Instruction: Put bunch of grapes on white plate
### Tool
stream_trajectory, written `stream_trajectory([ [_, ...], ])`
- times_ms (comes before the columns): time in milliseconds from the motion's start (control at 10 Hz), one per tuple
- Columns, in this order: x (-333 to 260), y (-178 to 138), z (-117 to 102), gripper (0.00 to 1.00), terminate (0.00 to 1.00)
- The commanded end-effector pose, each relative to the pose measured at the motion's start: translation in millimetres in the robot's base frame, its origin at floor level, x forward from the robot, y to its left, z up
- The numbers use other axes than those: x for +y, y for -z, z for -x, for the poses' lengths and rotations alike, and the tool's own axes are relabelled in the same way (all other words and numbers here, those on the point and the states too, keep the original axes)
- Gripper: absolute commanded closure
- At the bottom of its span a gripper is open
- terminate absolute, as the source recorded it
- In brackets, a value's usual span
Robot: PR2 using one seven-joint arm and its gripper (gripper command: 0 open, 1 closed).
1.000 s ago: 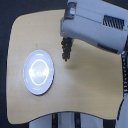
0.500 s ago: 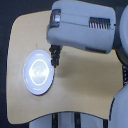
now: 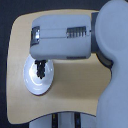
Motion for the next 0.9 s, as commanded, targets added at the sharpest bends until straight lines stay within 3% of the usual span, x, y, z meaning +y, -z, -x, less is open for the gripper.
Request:
stream_trajectory([
  [0, 30.5, 51.7, 22.3, 1.0, 0.0],
  [800, 26.3, 90.7, 24.5, 1.0, 0.0],
])
